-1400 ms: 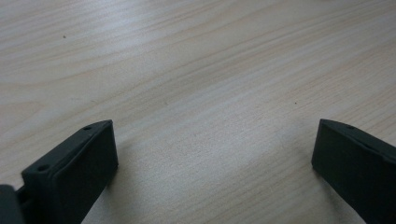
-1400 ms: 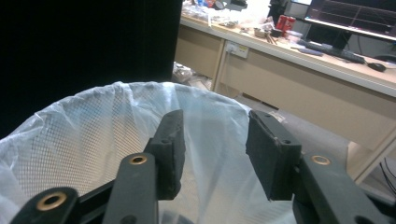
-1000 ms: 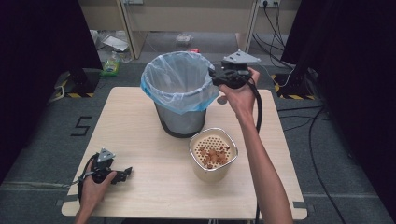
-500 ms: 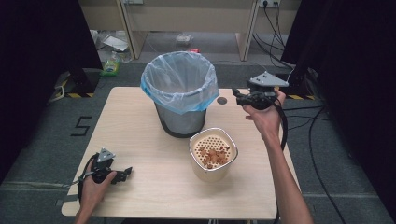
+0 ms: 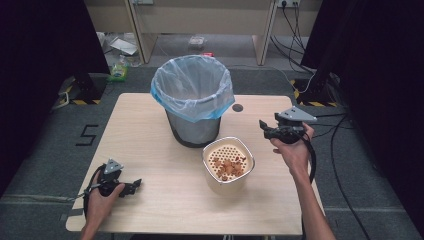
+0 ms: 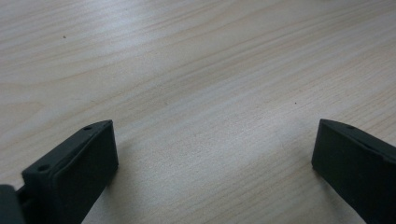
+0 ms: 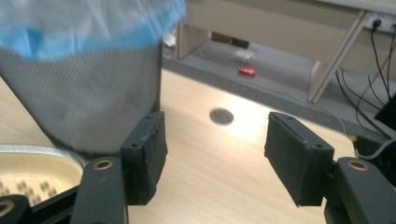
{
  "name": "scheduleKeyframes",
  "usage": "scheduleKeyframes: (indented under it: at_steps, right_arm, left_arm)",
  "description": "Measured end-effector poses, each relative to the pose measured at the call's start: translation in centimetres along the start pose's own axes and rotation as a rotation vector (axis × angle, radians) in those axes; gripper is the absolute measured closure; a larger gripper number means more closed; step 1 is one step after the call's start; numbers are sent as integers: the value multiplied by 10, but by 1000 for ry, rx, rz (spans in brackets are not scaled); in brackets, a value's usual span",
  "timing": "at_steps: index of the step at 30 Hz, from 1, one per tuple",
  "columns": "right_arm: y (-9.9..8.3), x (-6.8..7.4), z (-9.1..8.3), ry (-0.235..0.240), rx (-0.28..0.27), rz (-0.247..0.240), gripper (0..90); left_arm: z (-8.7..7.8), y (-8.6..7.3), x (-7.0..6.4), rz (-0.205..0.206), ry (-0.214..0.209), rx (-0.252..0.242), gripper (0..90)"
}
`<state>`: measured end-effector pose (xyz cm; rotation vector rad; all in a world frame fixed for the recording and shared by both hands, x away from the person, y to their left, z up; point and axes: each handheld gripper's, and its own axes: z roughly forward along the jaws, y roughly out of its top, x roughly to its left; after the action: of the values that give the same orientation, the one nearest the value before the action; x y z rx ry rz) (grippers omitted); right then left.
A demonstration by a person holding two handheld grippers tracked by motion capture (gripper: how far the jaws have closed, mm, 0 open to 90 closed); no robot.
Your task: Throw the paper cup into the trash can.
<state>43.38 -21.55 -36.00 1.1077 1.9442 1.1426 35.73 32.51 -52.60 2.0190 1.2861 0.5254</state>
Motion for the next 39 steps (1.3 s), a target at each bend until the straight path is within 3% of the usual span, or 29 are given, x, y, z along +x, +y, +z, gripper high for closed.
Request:
scheduleKeyframes:
  at_steps: [9,21,26,27,30,39]
  right_arm:
    - [-46,-4,-7,-9,28,50,367]
    - [-84,0,-8,-31,52,59,355]
    - [-96,4,-4,-24,89,60,354]
    - [-104,6,-2,-19,124,56,351]
    - [-113,9,1,-22,163,41,346]
    - [-130,12,1,-3,218,54,321]
  left_arm:
    - [0,0,0,0,1,0,0]
    - [0,0,0,0,1,-1,0]
    - [0,0,0,0,0,0,0]
    - [0,0,0,0,0,-1,0]
    - [0,0,0,1,-1,0,0]
    - [0,0,0,1,-2,0,0]
